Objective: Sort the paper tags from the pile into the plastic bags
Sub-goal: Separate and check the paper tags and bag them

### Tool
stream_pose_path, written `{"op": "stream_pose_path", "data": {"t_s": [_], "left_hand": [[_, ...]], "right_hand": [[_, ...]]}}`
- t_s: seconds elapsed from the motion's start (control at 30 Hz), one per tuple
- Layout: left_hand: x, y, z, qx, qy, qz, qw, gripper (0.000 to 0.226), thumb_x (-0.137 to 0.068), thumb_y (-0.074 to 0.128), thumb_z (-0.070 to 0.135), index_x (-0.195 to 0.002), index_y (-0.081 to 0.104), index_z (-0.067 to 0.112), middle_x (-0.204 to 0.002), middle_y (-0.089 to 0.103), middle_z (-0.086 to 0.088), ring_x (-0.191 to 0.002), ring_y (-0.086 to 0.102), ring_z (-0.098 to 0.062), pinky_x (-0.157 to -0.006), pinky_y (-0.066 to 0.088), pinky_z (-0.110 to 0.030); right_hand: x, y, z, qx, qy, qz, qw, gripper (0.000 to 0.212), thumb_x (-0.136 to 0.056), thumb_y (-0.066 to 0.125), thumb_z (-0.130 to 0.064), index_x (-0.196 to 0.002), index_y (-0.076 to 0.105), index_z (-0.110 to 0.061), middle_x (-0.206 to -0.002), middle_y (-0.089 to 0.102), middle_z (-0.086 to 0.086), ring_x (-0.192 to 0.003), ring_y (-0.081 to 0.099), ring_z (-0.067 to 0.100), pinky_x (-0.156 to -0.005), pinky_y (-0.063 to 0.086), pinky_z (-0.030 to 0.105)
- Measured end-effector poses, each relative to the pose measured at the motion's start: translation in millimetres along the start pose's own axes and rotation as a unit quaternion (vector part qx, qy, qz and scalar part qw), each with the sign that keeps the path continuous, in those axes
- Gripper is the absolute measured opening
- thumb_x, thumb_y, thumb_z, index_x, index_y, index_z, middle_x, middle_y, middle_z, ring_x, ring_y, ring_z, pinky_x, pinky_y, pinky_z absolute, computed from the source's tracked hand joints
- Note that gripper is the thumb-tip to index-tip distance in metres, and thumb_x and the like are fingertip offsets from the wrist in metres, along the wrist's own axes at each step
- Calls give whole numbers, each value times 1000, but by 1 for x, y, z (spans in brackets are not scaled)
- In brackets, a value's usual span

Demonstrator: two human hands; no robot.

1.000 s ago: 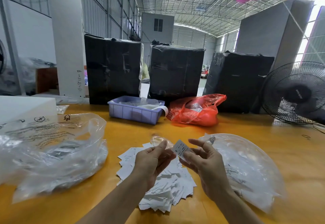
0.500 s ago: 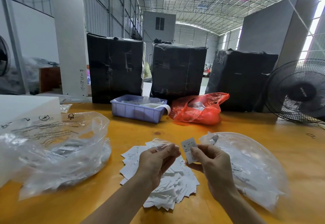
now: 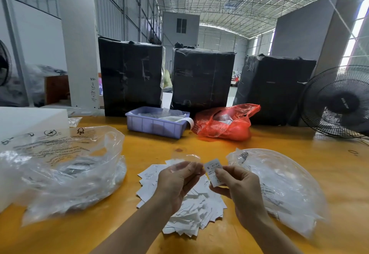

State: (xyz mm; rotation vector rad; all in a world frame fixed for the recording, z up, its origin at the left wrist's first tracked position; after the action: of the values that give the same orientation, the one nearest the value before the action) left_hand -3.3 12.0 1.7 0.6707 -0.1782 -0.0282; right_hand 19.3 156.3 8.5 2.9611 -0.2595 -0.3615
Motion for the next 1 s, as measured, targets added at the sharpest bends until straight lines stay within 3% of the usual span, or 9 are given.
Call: {"op": "stream_pose_path", "data": {"t_s": [0.13, 0.57, 0.83, 1.0], "left_hand": [[0, -1, 0, 9, -2, 0, 1000, 21, -82, 63, -2, -103, 57, -4, -77, 72, -20, -64, 72, -21, -56, 58, -23], [-1, 0, -2, -15, 8, -2, 1000, 33, -75, 68, 0, -106, 57, -4, -77, 72, -19, -63, 71, -19, -53, 57, -22], [-1, 0, 0, -10, 20, -2, 1000, 22, -80, 66, 0, -100, 57, -1, -79, 73, -17, -65, 71, -18, -57, 58, -22], [-2, -2, 0, -22, 26, 3, 999, 28, -77, 67, 2, -103, 57, -1, -83, 73, -19, -69, 72, -19, -62, 59, -23]], "right_hand": [[0, 1, 1, 9, 3, -7, 1000, 11, -84, 65, -1, -76, 71, -5, -70, 72, 9, -64, 70, 19, -56, 57, 29], [2, 1, 0, 39, 1, -13, 999, 11, -84, 65, -1, -77, 71, -6, -71, 72, 9, -66, 70, 20, -60, 59, 34], [3, 2, 0, 38, 9, -15, 999, 14, -84, 65, 1, -73, 71, -6, -67, 71, 7, -63, 69, 18, -56, 57, 30], [3, 1, -2, 12, 17, -13, 1000, 14, -83, 65, 2, -72, 71, -5, -67, 71, 10, -61, 68, 20, -56, 57, 31]]}}
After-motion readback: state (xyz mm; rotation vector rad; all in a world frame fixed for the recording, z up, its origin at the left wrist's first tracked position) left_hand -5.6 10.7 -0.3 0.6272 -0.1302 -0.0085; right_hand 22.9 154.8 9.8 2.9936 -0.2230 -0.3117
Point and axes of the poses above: each hand's wrist, its own x-axis away from the middle knuckle, its own y-axis out of the palm, z = x × y, the point moved 3 cm from there along -x, towards the middle knuckle
